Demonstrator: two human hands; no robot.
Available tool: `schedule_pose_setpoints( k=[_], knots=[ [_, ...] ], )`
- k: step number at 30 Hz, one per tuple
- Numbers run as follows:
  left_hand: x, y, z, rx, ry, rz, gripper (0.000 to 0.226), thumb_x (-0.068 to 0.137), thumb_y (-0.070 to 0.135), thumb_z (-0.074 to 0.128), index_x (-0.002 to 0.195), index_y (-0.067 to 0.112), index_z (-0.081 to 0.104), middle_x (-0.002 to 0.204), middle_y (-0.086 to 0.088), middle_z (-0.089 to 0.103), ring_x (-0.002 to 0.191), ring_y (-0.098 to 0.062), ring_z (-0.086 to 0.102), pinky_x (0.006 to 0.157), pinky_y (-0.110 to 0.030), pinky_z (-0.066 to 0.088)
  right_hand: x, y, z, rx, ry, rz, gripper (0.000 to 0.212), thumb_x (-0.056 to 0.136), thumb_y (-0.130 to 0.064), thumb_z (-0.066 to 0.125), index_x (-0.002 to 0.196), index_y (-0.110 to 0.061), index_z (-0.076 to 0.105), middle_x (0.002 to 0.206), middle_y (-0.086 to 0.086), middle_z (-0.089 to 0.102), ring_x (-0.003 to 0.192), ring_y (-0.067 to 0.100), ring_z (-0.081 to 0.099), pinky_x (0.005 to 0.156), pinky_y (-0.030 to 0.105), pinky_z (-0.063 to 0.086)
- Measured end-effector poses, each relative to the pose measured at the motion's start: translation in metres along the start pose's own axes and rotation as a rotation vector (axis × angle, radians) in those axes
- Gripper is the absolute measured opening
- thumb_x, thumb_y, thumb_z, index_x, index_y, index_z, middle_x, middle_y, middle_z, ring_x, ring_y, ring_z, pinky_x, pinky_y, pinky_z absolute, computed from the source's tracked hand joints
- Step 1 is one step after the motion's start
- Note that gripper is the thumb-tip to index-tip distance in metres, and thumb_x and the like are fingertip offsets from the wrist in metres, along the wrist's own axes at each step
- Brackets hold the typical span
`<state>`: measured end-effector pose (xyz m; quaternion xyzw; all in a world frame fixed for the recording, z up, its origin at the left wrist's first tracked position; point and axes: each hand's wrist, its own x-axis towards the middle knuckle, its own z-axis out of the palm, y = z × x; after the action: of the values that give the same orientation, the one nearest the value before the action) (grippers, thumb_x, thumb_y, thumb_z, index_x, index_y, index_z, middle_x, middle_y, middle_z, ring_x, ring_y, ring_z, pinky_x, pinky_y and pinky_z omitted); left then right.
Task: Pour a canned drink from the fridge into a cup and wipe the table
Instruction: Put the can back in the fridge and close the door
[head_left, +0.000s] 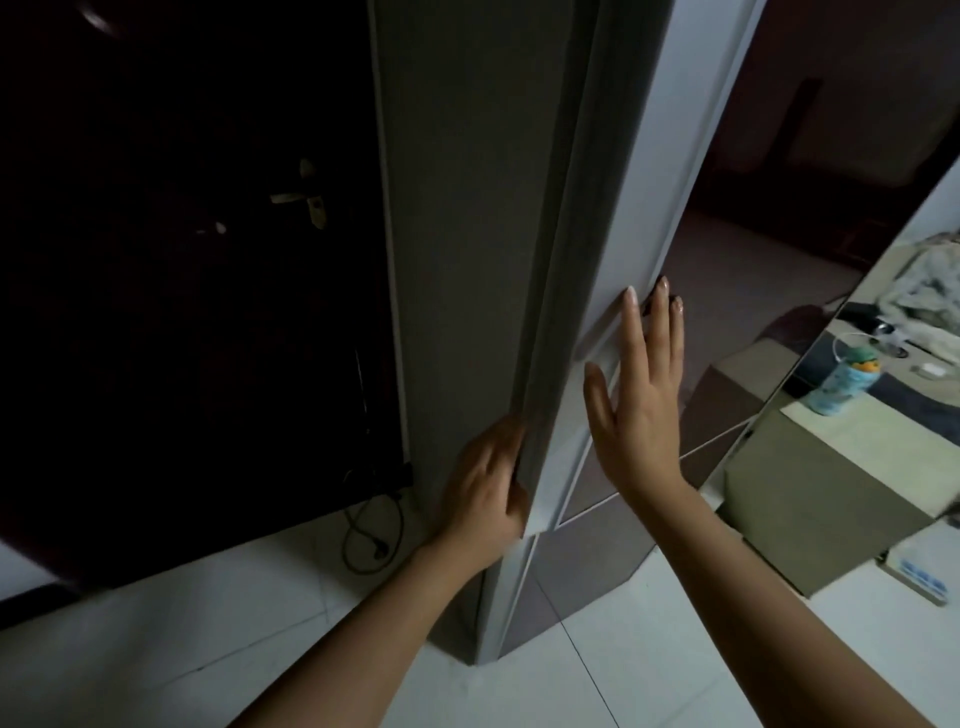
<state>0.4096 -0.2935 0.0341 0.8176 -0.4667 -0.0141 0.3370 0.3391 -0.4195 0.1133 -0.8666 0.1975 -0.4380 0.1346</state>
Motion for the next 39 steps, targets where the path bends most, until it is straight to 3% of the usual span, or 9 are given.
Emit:
schedule_pose_setpoints(
  k=[3, 8, 11, 14, 22, 26, 29, 34, 39],
  knots=[
    [0.022, -0.015, -0.007, -0.032, 0.059, -0.049, 0.075, 0.089, 0.021, 0.056, 0.148, 0.024, 0.009, 0.156, 0.005, 0.014, 0.142, -0.012, 0.014, 0.109, -0.018, 0.010, 0.003, -0.001, 0.003, -0.026, -0.018, 0.017, 0.065, 0.093, -0.031, 0.036, 0.144, -0.034, -0.005, 0.151, -0.010, -0.013, 0.143, 0.021, -0.010, 0.112, 0.030, -0.003],
    [0.051, -0.032, -0.015, -0.028, 0.011, 0.000, 0.072, 0.088, 0.017, 0.058, 0.146, 0.017, 0.017, 0.154, -0.003, 0.021, 0.142, -0.017, 0.020, 0.107, -0.015, 0.007, 0.009, -0.002, 0.007, -0.060, -0.051, 0.015, 0.066, 0.094, -0.032, 0.033, 0.142, -0.042, -0.011, 0.149, -0.018, -0.017, 0.143, 0.018, -0.012, 0.109, 0.013, -0.011],
    [0.064, -0.036, -0.013, -0.019, -0.050, -0.008, 0.068, 0.091, 0.021, 0.054, 0.148, 0.020, 0.016, 0.155, 0.001, 0.018, 0.142, -0.014, 0.018, 0.104, -0.012, 0.009, 0.012, -0.002, 0.013, -0.079, -0.058, 0.021, 0.066, 0.093, -0.031, 0.032, 0.141, -0.044, -0.013, 0.149, -0.018, -0.018, 0.142, 0.017, -0.013, 0.109, 0.015, -0.010],
    [0.074, -0.038, -0.010, -0.020, -0.098, -0.035, 0.066, 0.092, 0.025, 0.051, 0.148, 0.022, 0.016, 0.155, 0.003, 0.018, 0.141, -0.013, 0.019, 0.109, -0.018, 0.015, 0.014, -0.003, 0.019, -0.095, -0.051, 0.031, 0.067, 0.093, -0.032, 0.030, 0.140, -0.045, -0.015, 0.148, -0.021, -0.019, 0.142, 0.017, -0.015, 0.109, 0.016, -0.010],
    [0.067, -0.048, -0.007, -0.056, -0.125, 0.004, 0.067, 0.090, 0.017, 0.055, 0.147, 0.020, 0.020, 0.154, 0.000, 0.023, 0.141, -0.014, 0.022, 0.106, -0.016, 0.014, 0.013, -0.001, 0.021, -0.143, -0.011, 0.023, 0.062, 0.095, -0.027, 0.034, 0.146, -0.029, -0.001, 0.151, -0.012, -0.013, 0.143, 0.020, -0.010, 0.112, 0.016, -0.010],
    [0.044, -0.049, -0.004, 0.005, -0.110, 0.029, 0.066, 0.088, 0.015, 0.058, 0.145, 0.014, 0.025, 0.151, -0.008, 0.030, 0.139, -0.023, 0.029, 0.109, -0.022, 0.020, 0.005, 0.005, 0.009, -0.144, -0.026, -0.004, 0.057, 0.095, -0.024, 0.038, 0.146, -0.018, 0.012, 0.153, -0.001, 0.003, 0.143, 0.023, 0.007, 0.117, 0.030, 0.009],
    [0.026, -0.042, -0.005, 0.106, -0.135, -0.012, 0.063, 0.090, 0.019, 0.054, 0.145, 0.016, 0.025, 0.149, -0.006, 0.032, 0.135, -0.023, 0.034, 0.109, -0.028, 0.029, -0.015, 0.011, -0.006, -0.147, -0.074, 0.043, 0.057, 0.093, -0.025, 0.040, 0.145, -0.014, 0.021, 0.151, 0.003, 0.019, 0.138, 0.022, 0.024, 0.112, 0.037, 0.025],
    [-0.009, -0.024, 0.000, 0.264, -0.202, 0.007, 0.055, 0.092, 0.021, 0.047, 0.143, 0.012, 0.030, 0.145, -0.006, 0.037, 0.129, -0.026, 0.039, 0.104, -0.033, 0.034, -0.072, 0.029, -0.049, -0.253, -0.187, 0.099, 0.053, 0.088, -0.014, 0.057, 0.138, -0.008, 0.039, 0.141, 0.013, 0.042, 0.129, 0.029, 0.040, 0.106, 0.039, 0.034],
    [-0.052, 0.027, 0.018, 0.303, -0.274, 0.125, 0.052, 0.092, 0.019, 0.046, 0.141, 0.008, 0.034, 0.146, -0.008, 0.038, 0.130, -0.025, 0.038, 0.102, -0.037, 0.036, -0.148, 0.046, -0.115, -0.421, -0.340, 0.169, 0.049, 0.087, -0.021, 0.059, 0.133, -0.008, 0.045, 0.136, 0.014, 0.049, 0.126, 0.033, 0.043, 0.101, 0.045, 0.041]
  ],
)
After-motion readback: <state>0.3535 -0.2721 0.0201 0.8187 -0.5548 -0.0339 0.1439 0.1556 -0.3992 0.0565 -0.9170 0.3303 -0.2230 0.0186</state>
